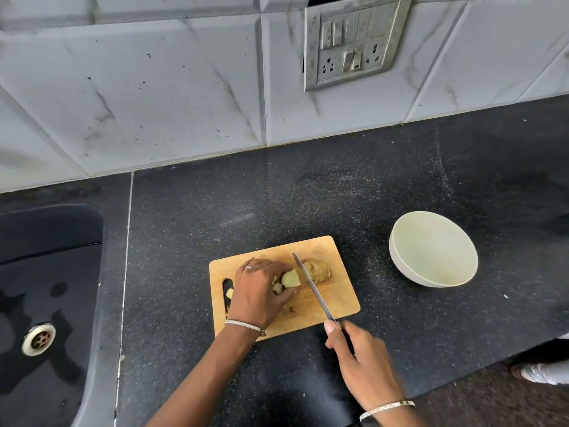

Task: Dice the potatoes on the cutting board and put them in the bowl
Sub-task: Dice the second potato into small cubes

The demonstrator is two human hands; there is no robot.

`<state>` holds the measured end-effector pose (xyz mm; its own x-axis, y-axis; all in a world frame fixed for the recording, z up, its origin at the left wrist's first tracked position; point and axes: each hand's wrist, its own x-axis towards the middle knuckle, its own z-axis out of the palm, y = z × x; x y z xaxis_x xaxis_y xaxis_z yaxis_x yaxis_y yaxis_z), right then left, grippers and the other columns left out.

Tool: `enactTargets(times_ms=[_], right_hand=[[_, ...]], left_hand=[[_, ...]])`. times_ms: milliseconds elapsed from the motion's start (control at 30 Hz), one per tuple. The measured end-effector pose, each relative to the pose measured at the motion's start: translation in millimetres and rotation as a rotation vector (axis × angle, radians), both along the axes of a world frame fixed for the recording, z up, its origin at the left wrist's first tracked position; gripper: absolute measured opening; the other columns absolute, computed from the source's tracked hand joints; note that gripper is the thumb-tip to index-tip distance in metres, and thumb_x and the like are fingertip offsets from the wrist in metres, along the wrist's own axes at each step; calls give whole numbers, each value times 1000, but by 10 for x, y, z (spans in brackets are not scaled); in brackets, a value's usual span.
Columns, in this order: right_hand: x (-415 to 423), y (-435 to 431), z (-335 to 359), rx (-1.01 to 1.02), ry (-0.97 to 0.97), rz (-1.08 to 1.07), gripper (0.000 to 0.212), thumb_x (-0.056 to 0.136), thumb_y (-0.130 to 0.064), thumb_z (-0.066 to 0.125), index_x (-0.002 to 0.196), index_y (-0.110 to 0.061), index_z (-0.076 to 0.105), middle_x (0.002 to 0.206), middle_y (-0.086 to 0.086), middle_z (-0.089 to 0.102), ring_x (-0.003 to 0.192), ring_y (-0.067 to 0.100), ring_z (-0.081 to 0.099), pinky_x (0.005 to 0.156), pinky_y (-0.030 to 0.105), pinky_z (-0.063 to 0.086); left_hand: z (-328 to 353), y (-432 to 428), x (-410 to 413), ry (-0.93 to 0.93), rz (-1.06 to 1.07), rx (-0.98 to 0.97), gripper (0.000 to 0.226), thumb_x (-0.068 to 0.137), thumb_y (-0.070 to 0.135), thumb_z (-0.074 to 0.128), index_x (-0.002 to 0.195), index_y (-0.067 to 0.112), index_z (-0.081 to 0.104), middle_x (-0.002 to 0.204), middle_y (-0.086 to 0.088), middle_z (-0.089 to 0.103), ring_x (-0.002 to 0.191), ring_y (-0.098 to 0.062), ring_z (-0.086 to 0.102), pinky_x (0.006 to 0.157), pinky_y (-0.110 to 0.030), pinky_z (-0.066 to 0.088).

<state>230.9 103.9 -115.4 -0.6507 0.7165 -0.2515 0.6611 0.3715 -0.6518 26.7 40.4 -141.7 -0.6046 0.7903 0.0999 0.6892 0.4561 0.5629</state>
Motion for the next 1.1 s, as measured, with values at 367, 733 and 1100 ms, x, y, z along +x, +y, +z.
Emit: enactTargets(times_ms=[367, 733, 1100], right_hand=[[-23, -108, -99, 84, -91, -9, 51, 88, -70, 15, 80, -30, 44, 73, -3, 64, 71, 17, 63, 65, 38, 49], [-138, -223, -81, 108, -144, 5, 32, 99, -53, 20, 92, -31, 41, 77, -3, 61, 83, 23, 64, 62, 37, 36], [-155, -164, -94, 65, -179, 17, 28, 100, -52, 22, 90, -32, 39, 79, -4, 58, 87, 25, 64, 63, 36, 35]], left_hand=[[78, 24, 49, 53, 102, -142, 35, 72, 54, 72, 104, 40, 69, 101, 17, 67, 107, -12, 50, 94, -35, 30], [115, 62, 59, 55, 102, -207, 37, 75, 54, 70, 110, 43, 66, 100, 17, 67, 108, -12, 48, 97, -37, 27], [119, 99, 45, 5, 107, -184, 30, 73, 50, 73, 100, 39, 71, 95, 14, 69, 107, -12, 50, 93, -35, 21]])
